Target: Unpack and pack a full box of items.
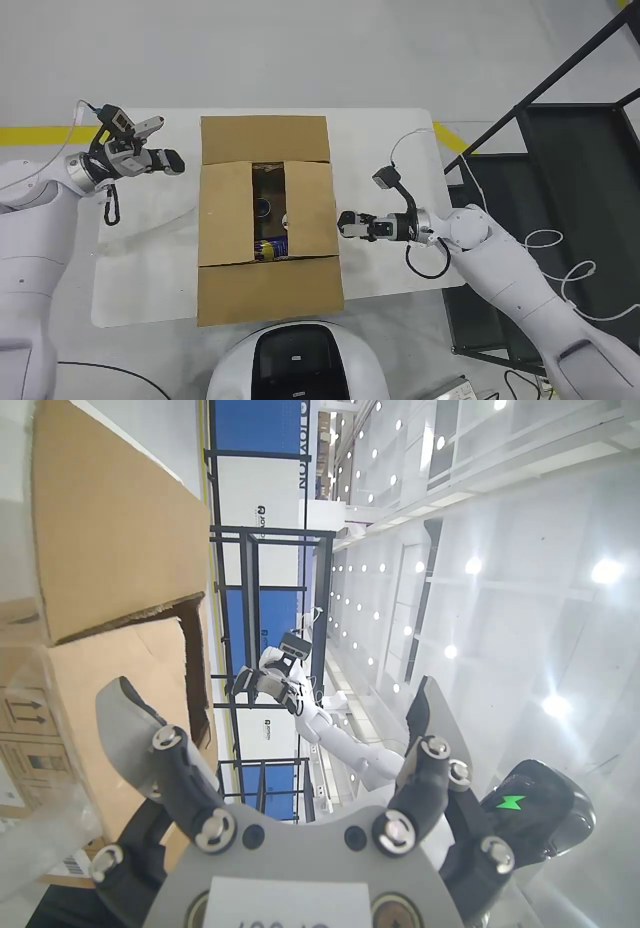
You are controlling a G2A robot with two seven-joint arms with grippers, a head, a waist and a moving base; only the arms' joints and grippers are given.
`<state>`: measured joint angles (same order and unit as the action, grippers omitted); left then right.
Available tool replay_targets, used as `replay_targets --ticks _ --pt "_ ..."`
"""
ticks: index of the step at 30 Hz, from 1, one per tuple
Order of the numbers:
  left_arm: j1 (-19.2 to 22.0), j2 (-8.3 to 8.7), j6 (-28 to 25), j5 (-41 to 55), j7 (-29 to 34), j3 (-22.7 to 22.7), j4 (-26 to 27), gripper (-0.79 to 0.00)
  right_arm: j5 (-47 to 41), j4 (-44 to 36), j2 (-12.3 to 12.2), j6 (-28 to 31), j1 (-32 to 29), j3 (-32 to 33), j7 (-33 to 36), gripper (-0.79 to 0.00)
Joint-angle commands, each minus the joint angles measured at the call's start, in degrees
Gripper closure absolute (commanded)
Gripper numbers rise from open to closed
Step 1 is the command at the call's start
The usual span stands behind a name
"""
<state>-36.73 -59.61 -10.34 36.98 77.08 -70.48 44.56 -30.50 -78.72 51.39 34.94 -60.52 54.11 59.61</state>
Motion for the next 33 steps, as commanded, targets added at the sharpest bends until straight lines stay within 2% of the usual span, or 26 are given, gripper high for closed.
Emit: replay_targets --ticks 1,6,12,27,33 --pt "1.52 -0.67 -1.7 0.46 -0.99 1.04 -3.43 -0.785 -2.03 0.49 -0.21 -2.86 -1.03 0.47 1.58 -0.785" --pt "4.73 -2.27 -5.76 -0.05 -4.38 3.36 -10.18 -0.785 -3.79 -0.03 -0.47 -8.16 -4.32 0.59 3.18 -0.785" --pt "7.3 -3.83 -7.25 1.26 -6.45 4.63 -15.92 -0.785 -2.33 0.7 0.09 -11.19 -5.84 -0.79 0.85 -0.785" --pt "7.3 -3.83 -7.25 1.26 -6.45 4.63 -15.92 -0.785 -2.33 0.7 0.09 -11.19 -5.84 -0.79 0.85 -0.785" --pt "4.86 -3.59 -13.03 -5.41 -16.19 5.36 -10.66 -0.785 -2.19 -0.1 -0.2 -15.38 -7.59 0.35 0.7 -0.785"
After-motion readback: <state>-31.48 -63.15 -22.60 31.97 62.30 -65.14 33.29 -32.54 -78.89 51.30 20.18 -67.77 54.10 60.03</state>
